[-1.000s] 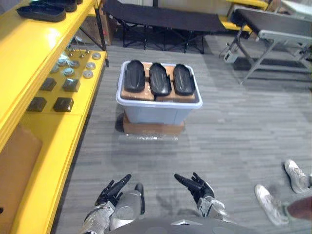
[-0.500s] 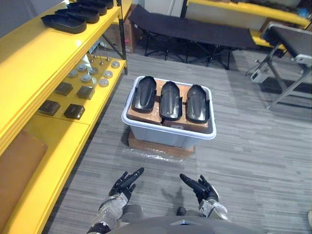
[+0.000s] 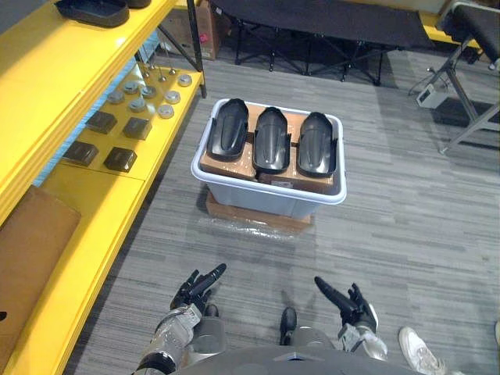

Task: Walk over and take three plastic housings, then place them on the shelf

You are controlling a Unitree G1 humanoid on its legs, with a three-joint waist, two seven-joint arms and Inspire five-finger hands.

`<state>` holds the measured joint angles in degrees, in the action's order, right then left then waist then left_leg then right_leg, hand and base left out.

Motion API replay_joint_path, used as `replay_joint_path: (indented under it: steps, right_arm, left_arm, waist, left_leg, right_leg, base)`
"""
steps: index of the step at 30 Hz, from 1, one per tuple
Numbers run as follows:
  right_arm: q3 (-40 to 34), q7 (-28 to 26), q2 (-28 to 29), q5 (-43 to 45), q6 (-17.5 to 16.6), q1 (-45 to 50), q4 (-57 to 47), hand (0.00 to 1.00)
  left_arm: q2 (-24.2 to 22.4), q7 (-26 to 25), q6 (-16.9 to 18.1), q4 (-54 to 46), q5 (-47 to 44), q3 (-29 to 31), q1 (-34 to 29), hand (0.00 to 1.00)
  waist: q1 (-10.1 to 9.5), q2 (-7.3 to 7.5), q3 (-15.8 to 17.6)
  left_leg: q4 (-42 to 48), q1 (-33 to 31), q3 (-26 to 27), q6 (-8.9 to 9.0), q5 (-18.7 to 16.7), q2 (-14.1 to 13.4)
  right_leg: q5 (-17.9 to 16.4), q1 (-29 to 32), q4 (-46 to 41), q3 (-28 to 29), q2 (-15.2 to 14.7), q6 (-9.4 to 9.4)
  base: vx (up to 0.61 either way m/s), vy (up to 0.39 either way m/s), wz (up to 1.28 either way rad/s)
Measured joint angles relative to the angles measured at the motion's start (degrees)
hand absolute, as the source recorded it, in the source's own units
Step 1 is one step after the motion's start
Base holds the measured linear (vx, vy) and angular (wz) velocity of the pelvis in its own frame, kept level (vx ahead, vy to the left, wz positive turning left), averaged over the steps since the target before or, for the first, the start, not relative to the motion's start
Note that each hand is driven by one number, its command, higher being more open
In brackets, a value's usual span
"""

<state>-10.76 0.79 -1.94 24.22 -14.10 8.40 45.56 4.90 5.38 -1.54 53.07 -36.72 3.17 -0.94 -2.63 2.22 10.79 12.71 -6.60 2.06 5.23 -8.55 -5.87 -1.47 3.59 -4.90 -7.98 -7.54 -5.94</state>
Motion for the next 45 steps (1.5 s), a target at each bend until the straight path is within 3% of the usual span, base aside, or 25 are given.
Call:
replay_joint_path:
  steps: [5, 10, 14, 19, 24, 28, 34, 39, 45]
  right_arm:
    - [-1.0, 2.4, -1.2, 0.9, -0.4, -0.5, -12.7, 1.00]
    - [-6.0, 6.3, -6.7, 0.9, -0.4, -7.0, -23.9, 1.00]
    - [-9.3, 8.9, -14.0, 1.1, 1.8, -16.0, -24.5, 1.00]
    - [-9.1, 12.3, -26.4, 1.7, 5.9, -31.9, -20.1, 1.00]
    - [-6.6, 15.4, -33.7, 2.8, 9.3, -42.3, -15.2, 1.00]
    - [-2.3, 17.1, -38.5, 4.3, 12.5, -50.6, -13.7, 1.00]
    - [4.9, 19.6, -40.7, 4.2, 16.6, -60.5, -13.2, 1.00]
    - [10.7, 22.8, -43.7, 4.2, 19.7, -65.6, -9.8, 1.00]
    - [12.6, 29.7, -46.2, 4.1, 22.3, -71.0, -7.1, 1.00]
  left_arm:
    - [0.9, -0.1, -1.2, -1.9, 2.0, -1.1, -0.6, 1.00]
    - [2.5, 0.2, -1.1, -3.2, 5.3, -0.5, -0.6, 1.00]
    - [3.6, 0.6, -0.6, -3.7, 5.8, 0.2, -0.1, 1.00]
    - [4.0, 1.6, -0.7, -2.4, 6.1, 1.2, 0.6, 1.00]
    - [2.9, 2.4, 0.8, -1.9, 5.5, 1.0, 1.2, 1.00]
    - [2.3, 3.4, 1.7, -2.0, 3.6, -0.1, 4.0, 1.00]
    - [2.1, 4.0, 1.6, -3.6, -1.4, -0.4, 5.9, 1.00]
    - [2.0, 4.9, 1.6, -3.8, -3.4, -0.3, 6.0, 1.00]
    - [1.7, 6.5, 1.6, -3.8, -3.9, -0.3, 6.0, 1.00]
  waist:
    - [0.77, -0.11, 0.7]
    - [1.20, 0.22, 4.4]
    - [1.28, -0.13, 8.3]
    - [0.83, -2.12, 14.9]
    - [-0.77, -4.36, 16.4]
    - [-1.87, -5.64, 17.3]
    - [-2.13, -5.76, 18.4]
    - [-2.41, -6.02, 18.5]
    - [-2.14, -6.84, 18.9]
  left_leg:
    - [0.4, -1.1, 0.8, -1.27, 0.2, 1.4]
    - [3.3, -1.7, 1.2, -2.17, -1.6, 1.6]
    - [6.8, -4.1, 0.8, -2.61, -3.1, 1.4]
    - [13.0, -10.4, -0.6, -3.65, -4.2, 1.4]
    - [17.9, -16.7, -1.9, -4.05, -4.9, 1.3]
    - [23.6, -23.1, -2.2, -4.61, -5.7, 1.3]
    - [31.6, -31.7, -2.9, -4.26, -7.1, 1.6]
    - [34.3, -34.8, -3.2, -3.88, -7.3, 2.1]
    - [33.7, -36.2, -2.8, -3.45, -6.5, 2.6]
  right_leg:
    - [0.9, 1.3, 0.2, 0.6, -1.1, -0.70]
    - [1.1, 0.9, 0.5, 0.7, -1.3, -0.95]
    - [1.6, 1.4, 0.5, 0.7, -1.2, -1.26]
    - [3.5, 4.7, -0.1, 0.4, -1.0, -1.31]
    - [3.3, 10.0, -4.1, -0.4, -1.1, -1.36]
    - [0.0, 17.9, -13.8, -0.2, -2.1, -1.63]
    - [-5.7, 29.5, -28.7, 0.8, -3.4, -1.21]
    - [-8.5, 34.5, -35.5, 1.4, -4.8, -0.41]
    - [-8.8, 37.4, -37.5, 2.3, -5.5, -0.13]
  base:
    - [0.08, 0.056, -0.05]
    - [0.08, 0.037, -0.04]
    - [-0.03, 0.029, 0.00]
    - [-0.12, 0.058, 0.06]
    - [-0.15, 0.056, 0.09]
    - [-0.13, 0.046, 0.01]
    - [-0.12, -0.014, 0.05]
    - [-0.08, -0.080, 0.06]
    - [-0.05, -0.063, 0.01]
